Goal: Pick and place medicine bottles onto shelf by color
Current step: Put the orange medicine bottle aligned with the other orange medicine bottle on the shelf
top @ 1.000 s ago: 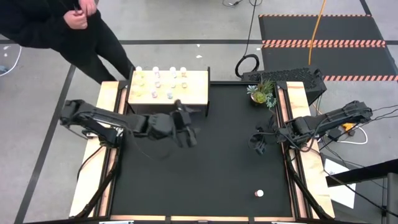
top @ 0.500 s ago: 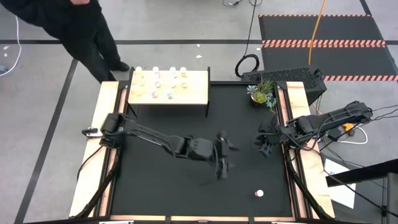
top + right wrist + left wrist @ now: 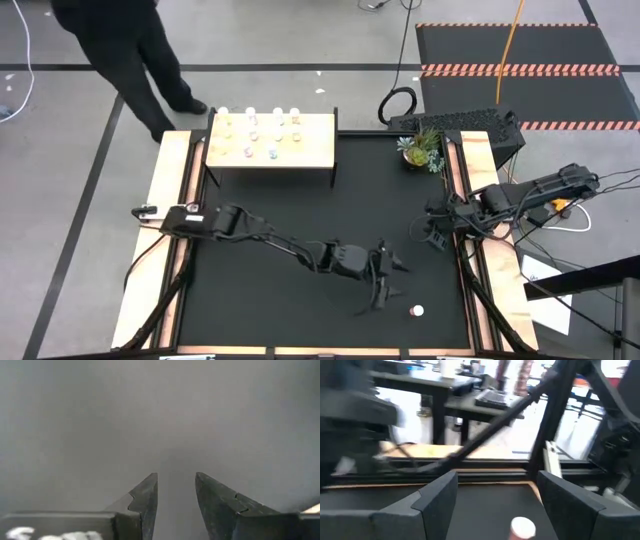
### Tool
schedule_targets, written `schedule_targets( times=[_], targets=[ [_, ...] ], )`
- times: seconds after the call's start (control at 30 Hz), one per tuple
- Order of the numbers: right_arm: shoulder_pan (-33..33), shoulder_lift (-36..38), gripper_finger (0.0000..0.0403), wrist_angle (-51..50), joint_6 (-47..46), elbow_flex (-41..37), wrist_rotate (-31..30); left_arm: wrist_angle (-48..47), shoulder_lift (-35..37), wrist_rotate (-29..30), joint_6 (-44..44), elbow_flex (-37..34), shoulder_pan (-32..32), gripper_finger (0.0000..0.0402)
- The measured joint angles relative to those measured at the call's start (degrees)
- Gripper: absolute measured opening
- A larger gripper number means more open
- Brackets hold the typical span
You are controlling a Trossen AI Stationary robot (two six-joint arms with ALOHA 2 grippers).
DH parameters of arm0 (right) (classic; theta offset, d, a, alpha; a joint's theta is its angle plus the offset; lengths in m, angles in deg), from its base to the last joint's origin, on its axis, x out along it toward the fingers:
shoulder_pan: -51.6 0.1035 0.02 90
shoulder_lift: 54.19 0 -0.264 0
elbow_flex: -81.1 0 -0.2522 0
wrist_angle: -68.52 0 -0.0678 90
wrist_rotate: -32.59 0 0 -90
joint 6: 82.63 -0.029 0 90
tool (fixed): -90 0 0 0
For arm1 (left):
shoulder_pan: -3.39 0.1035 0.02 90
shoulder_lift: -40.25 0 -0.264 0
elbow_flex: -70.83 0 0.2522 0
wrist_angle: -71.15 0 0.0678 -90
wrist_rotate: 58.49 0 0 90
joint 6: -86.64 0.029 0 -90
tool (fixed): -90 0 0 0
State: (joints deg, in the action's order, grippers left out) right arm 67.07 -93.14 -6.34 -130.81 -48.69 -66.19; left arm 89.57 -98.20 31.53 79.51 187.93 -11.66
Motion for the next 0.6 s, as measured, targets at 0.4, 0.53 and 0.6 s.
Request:
schedule_targets(
  times=[0.4, 0.53, 0.6],
  targets=[
    [0.00, 2.00, 0.0192, -1.80, 3.01, 0.00, 1.12, -4.40, -14.55, -9.15, 3.62, 17.82, -0.96, 0.0273],
    [0.00, 2.00, 0.0222, -1.98, 2.66, 0.00, 1.10, -5.08, -17.85, -9.16, 4.04, 19.83, -1.19, 0.0274],
    [0.00, 2.00, 0.0232, -2.08, 2.27, 0.00, 1.14, -5.01, -19.03, -9.17, 4.28, 20.46, -1.49, 0.0274]
  ],
)
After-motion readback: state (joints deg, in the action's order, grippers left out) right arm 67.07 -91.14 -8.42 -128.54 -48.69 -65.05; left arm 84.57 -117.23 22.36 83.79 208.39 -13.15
